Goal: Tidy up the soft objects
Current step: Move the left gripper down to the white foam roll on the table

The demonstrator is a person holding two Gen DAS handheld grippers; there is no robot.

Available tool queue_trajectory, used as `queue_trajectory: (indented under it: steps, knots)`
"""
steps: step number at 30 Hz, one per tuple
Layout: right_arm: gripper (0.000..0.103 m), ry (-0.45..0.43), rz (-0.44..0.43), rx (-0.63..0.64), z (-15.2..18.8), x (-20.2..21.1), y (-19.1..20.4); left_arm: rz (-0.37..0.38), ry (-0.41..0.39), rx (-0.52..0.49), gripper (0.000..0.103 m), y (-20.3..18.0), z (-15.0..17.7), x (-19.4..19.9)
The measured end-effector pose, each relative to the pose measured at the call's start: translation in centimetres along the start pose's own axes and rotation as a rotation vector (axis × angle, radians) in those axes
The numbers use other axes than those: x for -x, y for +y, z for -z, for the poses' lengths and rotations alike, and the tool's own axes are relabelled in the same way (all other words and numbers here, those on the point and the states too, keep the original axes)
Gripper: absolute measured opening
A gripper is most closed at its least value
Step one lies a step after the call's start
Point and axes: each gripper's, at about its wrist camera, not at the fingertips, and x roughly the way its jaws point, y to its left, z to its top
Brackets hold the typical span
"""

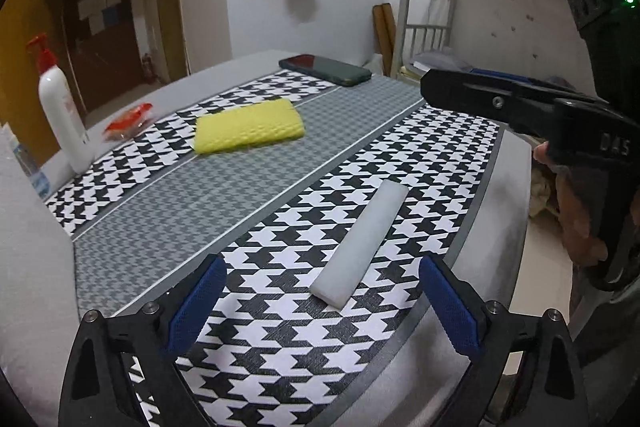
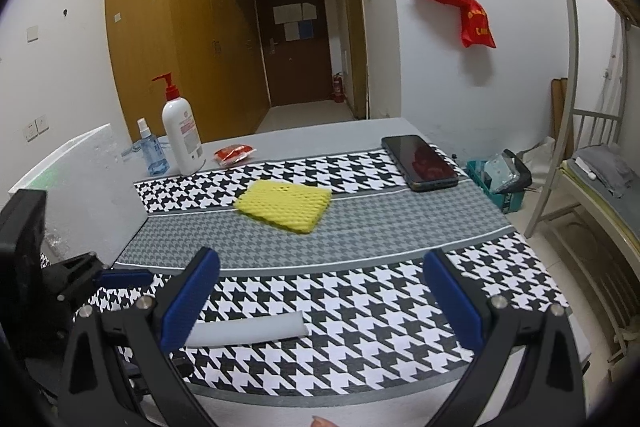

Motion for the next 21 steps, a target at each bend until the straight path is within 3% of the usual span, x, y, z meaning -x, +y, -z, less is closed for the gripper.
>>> queue_trajectory:
  steps: [10,13,21]
  knots:
    - [0.103,0.005,-0.002,-0.021,0.1,-0.4,-0.7,0.074,0.084,-0.058,0.08,-1.0,-0.4,-2.3]
    - [0.103,0.008,-0.009,-0.037,0.1,-0.4,-1.0,0.07,0.104,-0.087,0.07,-1.4,-0.4,-2.9]
    - [0.103,0.013,-0.001,-0.03,0.1,-0.5,-1.2,0.072,0.118,-0.117,0.059,-1.8,-0.7,-3.5]
